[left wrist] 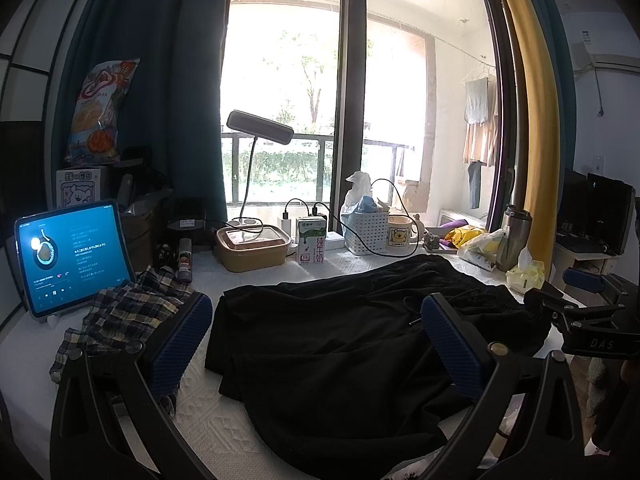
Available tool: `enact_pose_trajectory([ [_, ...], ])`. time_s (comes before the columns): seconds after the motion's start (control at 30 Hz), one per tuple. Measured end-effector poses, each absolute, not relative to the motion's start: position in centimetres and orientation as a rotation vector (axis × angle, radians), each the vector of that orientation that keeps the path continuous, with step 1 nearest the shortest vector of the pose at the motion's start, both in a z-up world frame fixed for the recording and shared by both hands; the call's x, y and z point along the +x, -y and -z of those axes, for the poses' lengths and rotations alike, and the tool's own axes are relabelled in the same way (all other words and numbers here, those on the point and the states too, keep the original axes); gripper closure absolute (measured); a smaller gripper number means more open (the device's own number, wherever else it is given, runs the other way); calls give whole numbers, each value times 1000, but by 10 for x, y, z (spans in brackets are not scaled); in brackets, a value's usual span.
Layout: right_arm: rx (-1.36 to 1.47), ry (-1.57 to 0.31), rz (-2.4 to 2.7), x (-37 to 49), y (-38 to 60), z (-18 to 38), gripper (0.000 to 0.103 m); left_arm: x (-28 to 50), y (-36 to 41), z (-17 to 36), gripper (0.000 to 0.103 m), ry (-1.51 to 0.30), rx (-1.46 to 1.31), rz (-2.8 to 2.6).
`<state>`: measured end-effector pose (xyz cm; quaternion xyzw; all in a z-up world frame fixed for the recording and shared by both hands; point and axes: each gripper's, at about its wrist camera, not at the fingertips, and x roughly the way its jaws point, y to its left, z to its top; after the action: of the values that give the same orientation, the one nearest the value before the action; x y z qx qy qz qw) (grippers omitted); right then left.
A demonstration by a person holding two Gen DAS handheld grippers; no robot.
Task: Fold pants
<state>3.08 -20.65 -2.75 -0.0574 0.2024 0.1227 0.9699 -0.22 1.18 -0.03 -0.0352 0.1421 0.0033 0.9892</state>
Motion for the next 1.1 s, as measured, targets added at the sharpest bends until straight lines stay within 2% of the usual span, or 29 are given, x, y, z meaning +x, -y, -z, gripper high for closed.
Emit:
enact_pose_trajectory([
  [0.87, -124, -411, -247, 32, 206, 30, 0, 1, -11, 1, 0, -285, -60, -7],
  [1.1, -142, -437, -237, 61, 214, 40, 0, 33, -12, 13, 0, -358, -24, -3],
])
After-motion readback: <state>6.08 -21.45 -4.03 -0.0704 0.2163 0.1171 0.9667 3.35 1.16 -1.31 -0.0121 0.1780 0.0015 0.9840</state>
